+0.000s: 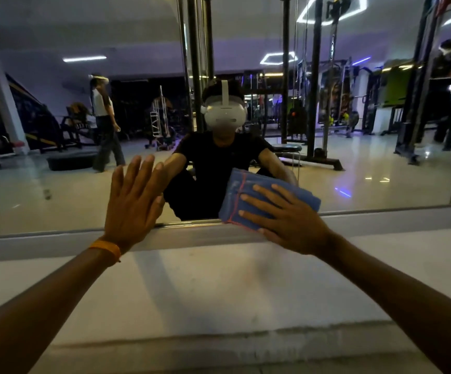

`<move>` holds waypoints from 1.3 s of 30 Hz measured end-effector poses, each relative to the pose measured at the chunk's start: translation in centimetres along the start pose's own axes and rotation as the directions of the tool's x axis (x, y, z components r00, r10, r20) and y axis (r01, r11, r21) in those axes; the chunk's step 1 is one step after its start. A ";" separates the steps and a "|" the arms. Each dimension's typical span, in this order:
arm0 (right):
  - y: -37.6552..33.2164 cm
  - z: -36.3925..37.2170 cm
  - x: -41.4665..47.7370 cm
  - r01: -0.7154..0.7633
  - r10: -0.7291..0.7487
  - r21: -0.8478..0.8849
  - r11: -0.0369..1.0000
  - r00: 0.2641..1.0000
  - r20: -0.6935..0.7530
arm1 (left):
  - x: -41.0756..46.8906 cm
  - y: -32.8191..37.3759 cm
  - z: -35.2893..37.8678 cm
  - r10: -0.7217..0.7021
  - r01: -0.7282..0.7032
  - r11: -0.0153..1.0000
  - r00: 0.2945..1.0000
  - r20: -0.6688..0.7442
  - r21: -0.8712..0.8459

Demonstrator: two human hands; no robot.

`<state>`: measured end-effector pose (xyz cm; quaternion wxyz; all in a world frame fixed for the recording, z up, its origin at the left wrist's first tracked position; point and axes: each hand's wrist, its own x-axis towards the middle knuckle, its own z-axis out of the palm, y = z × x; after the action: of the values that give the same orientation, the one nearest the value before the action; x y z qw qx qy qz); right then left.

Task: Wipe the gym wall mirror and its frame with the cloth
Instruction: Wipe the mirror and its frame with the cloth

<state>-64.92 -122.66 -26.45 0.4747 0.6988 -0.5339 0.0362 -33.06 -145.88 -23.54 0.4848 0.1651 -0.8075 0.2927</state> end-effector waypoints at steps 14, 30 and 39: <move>-4.7 0.0 5.1 0.049 -0.048 0.060 0.997 0.999 -0.018 | -0.7 0.0 1.2 -0.005 0.004 1.000 1.000 -0.012 -0.016; -5.6 1.0 2.5 -0.174 0.180 0.074 0.982 0.980 -0.083 | -0.8 0.4 1.6 -0.026 0.020 0.997 0.997 -0.073 -0.071; -3.4 -1.3 8.0 -0.735 0.785 0.277 0.618 0.559 -0.267 | 5.3 0.0 0.0 -0.066 0.055 0.994 0.990 -0.124 -0.093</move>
<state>-58.24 -127.49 -23.42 0.4539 0.4098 -0.6817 0.4016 -35.59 -145.80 -18.90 0.5509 0.1487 -0.7819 0.2511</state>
